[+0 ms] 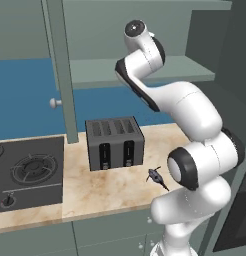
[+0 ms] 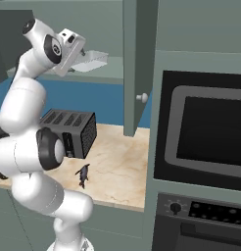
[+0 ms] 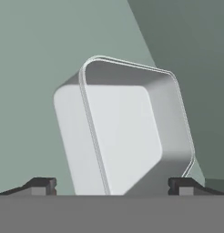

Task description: Retrieve the tupperware from the cabinet, then place the raw meat into the tupperware to avoid contamination.

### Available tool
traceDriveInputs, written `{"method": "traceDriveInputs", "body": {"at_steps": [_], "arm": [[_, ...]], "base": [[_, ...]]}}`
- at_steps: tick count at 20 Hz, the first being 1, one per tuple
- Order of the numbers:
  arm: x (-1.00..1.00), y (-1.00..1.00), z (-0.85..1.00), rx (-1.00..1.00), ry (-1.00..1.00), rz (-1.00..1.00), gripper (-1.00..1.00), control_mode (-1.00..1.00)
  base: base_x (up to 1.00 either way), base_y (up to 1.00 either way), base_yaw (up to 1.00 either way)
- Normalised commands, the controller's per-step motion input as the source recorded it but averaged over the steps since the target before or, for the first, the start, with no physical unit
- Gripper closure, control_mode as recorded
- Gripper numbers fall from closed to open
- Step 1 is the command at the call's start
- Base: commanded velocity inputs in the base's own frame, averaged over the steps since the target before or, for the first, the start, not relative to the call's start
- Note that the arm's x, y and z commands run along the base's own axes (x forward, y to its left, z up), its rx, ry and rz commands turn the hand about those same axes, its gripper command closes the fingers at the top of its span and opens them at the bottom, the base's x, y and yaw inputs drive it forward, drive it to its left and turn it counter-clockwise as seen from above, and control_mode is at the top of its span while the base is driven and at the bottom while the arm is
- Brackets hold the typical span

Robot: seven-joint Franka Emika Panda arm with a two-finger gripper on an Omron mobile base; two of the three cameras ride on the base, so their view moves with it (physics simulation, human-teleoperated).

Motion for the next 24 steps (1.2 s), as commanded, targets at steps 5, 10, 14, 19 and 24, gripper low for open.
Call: {"method": "traceDriveInputs", "body": {"at_steps": [5, 10, 14, 19, 24], "arm": [[0.03, 0.00, -0.31, 0.00, 0.10, 0.00, -1.00, -1.00], [0.08, 0.00, -0.24, 0.00, 0.02, 0.00, -1.00, -1.00], [0.04, 0.00, -0.16, 0.00, 0.00, 0.00, -1.00, -1.00], [0.01, 0.03, -0.15, 0.00, -0.01, 0.00, 1.00, -1.00], [0.00, 0.01, -0.14, 0.00, 0.00, 0.00, 1.00, -1.00]], "base": [[0.00, 0.00, 0.00], [0.00, 0.00, 0.00], [0.00, 0.00, 0.00], [0.00, 0.00, 0.00], [0.00, 0.00, 0.00]]}}
